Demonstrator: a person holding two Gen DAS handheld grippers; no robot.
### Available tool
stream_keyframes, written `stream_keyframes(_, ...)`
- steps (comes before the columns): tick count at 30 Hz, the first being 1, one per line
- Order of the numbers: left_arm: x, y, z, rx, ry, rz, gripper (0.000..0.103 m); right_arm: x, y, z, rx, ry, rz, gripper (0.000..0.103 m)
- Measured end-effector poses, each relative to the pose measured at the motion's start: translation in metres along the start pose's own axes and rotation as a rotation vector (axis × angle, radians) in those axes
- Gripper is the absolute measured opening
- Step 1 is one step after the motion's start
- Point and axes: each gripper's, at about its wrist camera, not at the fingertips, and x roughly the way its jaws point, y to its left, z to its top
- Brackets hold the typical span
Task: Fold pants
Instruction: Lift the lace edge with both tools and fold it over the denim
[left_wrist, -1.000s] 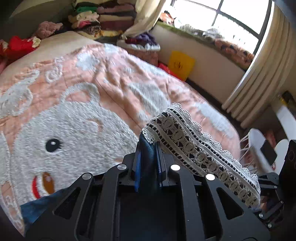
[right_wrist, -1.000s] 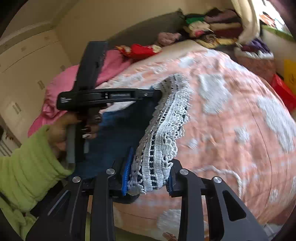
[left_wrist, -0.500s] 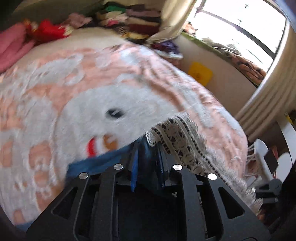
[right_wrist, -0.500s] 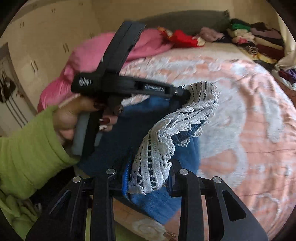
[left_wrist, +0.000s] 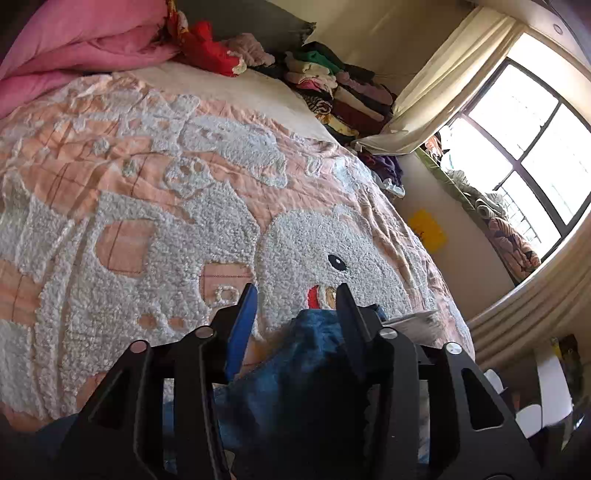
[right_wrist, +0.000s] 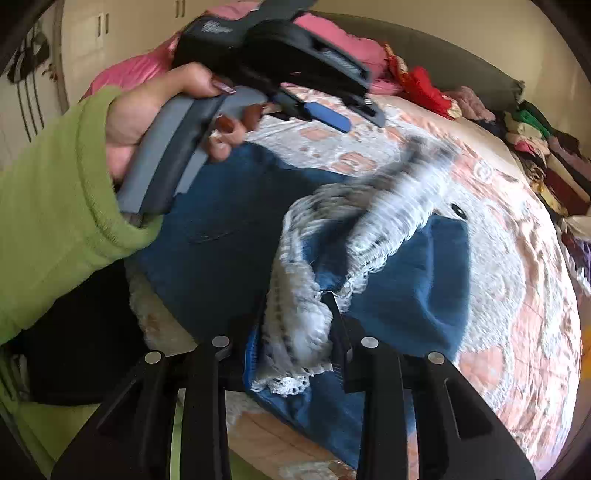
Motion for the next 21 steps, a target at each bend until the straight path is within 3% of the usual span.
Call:
stream_keyframes(5, 0.000, 0.008, -0.001, -0.037, 0.043, -0.073, 0.043, -0.002, 0.020, 0.009, -0.027, -0.025, 0.074, 0.033)
stream_keyframes(11, 0.016, 0.012, -0.011, -0.053, 0.148, -0.050, 0.054, -0.026, 0.020, 0.009, -0.030, -0.070, 0.068, 0.051)
stream_keyframes(16, 0.033, 0.001, -0.023, 0.018, 0.224, 0.007, 0.057, -0.028, 0.011, -0.009, -0.057, -0.032, 0.044, 0.055)
stream_keyframes(18, 0.036, -0.005, -0.027, 0.051, 0.222, 0.043, 0.028, -0.019, 0.017, -0.014, -0.074, -0.002, 0.063, 0.055)
stream_keyframes(21, 0.033, -0.010, -0.028, 0.080, 0.202, 0.059, 0.010, -0.008, 0.028, -0.015, -0.112, 0.009, 0.072, 0.055)
